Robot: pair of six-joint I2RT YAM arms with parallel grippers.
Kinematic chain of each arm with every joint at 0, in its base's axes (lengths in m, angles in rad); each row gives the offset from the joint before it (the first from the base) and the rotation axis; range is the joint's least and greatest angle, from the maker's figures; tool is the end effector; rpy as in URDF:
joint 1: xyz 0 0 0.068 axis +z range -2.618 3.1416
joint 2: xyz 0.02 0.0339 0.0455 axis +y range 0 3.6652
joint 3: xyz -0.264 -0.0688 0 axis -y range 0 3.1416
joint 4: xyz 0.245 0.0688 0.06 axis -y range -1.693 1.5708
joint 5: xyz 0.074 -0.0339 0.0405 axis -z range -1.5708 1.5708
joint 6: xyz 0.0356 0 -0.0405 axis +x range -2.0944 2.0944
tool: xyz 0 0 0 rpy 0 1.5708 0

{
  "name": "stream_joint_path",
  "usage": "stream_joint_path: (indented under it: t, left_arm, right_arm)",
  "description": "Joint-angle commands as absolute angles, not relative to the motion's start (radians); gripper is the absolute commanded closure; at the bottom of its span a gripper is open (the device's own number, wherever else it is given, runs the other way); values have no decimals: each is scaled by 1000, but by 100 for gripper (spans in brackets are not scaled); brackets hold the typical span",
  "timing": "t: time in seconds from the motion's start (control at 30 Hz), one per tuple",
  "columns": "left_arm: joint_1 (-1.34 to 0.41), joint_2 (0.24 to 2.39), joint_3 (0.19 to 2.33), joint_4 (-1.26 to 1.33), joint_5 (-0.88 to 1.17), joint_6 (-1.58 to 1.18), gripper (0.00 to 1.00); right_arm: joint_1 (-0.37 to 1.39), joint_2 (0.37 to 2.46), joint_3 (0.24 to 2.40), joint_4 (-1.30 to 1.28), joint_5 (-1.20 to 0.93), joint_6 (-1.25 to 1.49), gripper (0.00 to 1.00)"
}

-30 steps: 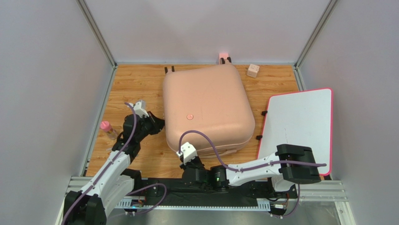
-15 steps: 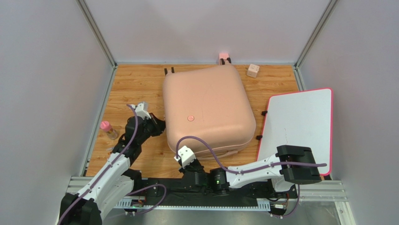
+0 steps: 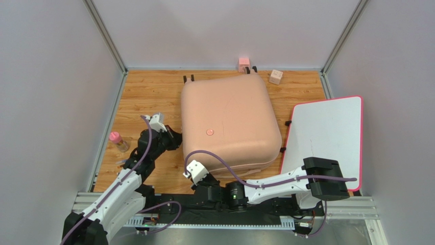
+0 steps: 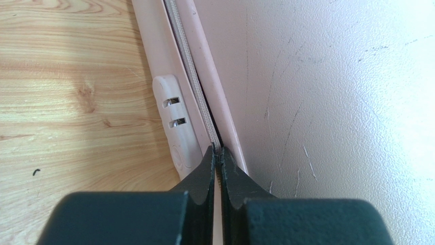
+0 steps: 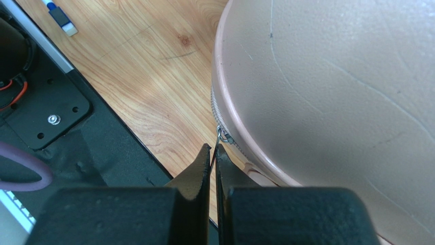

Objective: Pack the luggage
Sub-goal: Zip the luggage at the center of the board.

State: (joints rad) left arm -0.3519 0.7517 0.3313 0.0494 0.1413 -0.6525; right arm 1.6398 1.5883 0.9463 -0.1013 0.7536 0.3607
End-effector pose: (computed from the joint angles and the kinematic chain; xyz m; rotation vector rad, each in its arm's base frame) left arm 0.1645 -0.0658 0.2090 -0.2060 2.0135 -0.7910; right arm 0.0015 0.3313 0.2112 -0.9479 1.8775 0.3229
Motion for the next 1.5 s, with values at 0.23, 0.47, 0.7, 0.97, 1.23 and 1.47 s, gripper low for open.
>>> stream_joint_path:
  t: [0.23,0.47,0.7,0.97,1.23,1.47]
  left_arm:
    - [-443,687,265,156,433,-701,100]
    - [-446,673,252,164,430,-706,100]
    - [-454,646,238,164,405,-715,100]
    - [-466,607,218,158,370,-726,100]
    - [-488,583,210,160,313,-756,100]
    - [-494,526,192,126,273,-747,100]
  right_arm:
    - [1675,1632,1124,51,623,423,100]
    - [1671,1690,1187,51,578,425,100]
    - [1641,1717,1212,61,583,471,100]
    - [1621,1759,1270,66,575,480,100]
    - [1618,1775,1296,68,609,512,100]
    - [1606,1802,1345,48,653,554,100]
